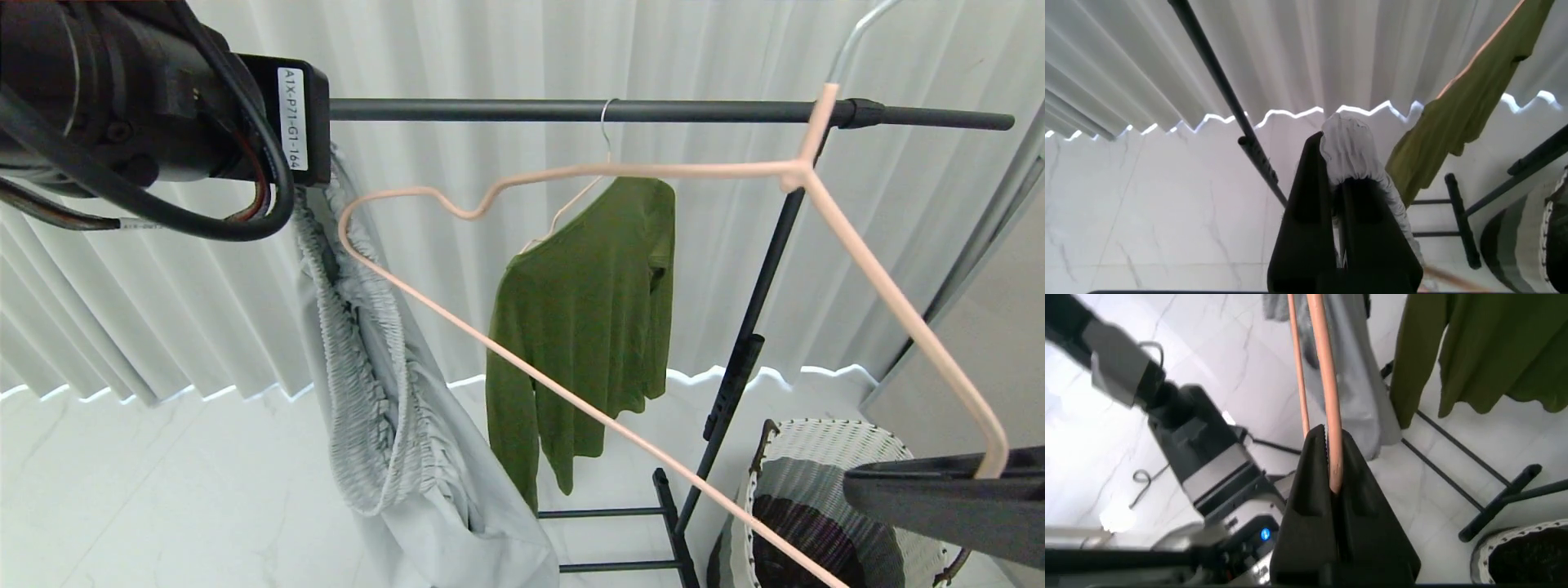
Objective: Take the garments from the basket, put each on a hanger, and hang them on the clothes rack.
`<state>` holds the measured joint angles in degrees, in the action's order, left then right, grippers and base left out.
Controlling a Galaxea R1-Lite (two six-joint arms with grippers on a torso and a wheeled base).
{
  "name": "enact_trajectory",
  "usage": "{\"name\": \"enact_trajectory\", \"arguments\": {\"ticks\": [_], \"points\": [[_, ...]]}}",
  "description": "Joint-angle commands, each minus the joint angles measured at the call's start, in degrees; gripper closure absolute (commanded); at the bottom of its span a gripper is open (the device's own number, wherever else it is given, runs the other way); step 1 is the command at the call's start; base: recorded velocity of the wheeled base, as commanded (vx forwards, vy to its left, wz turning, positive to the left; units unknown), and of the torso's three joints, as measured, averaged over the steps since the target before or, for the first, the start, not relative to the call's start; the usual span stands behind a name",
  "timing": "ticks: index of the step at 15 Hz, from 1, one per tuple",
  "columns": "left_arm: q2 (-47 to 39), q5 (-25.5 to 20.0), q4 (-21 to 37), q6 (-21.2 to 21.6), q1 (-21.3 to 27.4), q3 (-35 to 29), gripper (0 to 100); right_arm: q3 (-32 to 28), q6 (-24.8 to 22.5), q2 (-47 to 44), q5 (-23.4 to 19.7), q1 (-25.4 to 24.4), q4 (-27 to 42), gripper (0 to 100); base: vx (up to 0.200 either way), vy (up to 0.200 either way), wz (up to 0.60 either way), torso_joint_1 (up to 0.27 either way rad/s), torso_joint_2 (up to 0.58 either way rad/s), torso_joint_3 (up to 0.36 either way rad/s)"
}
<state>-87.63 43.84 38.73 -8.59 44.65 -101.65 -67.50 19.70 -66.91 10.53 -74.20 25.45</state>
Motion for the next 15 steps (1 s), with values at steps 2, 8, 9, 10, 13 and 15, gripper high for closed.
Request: {"name": "enact_trajectory", "arguments": {"ticks": [2, 8, 9, 10, 13, 15], "points": [[0.3, 0.0, -0.1, 0.0, 1.4, -0.4, 100, 0.4, 0.0, -3.8, 0.1, 1.0, -3.9, 100, 0.000, 0.000, 0.00, 0.000, 0.00, 0.000], [0.3, 0.3, 0.0, -0.2, 3.4, -0.4, 100, 0.4, 0.1, -9.2, 0.7, 3.8, -11.3, 100, 0.000, 0.000, 0.00, 0.000, 0.00, 0.000], [0.4, 1.0, -0.1, -0.4, 3.5, -0.4, 100, 0.4, 0.1, -10.5, 1.4, 4.3, -12.9, 100, 0.000, 0.000, 0.00, 0.000, 0.00, 0.000], [0.4, 2.4, -0.1, -1.2, 3.7, -0.6, 100, 0.4, 0.1, -11.9, 2.3, 4.6, -14.6, 100, 0.000, 0.000, 0.00, 0.000, 0.00, 0.000], [0.4, 3.8, -0.1, -3.3, 7.1, -0.7, 100, 0.4, 0.0, -14.9, 2.2, 4.6, -18.0, 100, 0.000, 0.000, 0.00, 0.000, 0.00, 0.000], [0.4, 3.7, -0.1, -4.2, 11.7, -1.5, 100, -0.1, -0.5, -17.2, 2.0, 4.3, -18.5, 100, 0.000, 0.000, 0.00, 0.000, 0.00, 0.000]]}}
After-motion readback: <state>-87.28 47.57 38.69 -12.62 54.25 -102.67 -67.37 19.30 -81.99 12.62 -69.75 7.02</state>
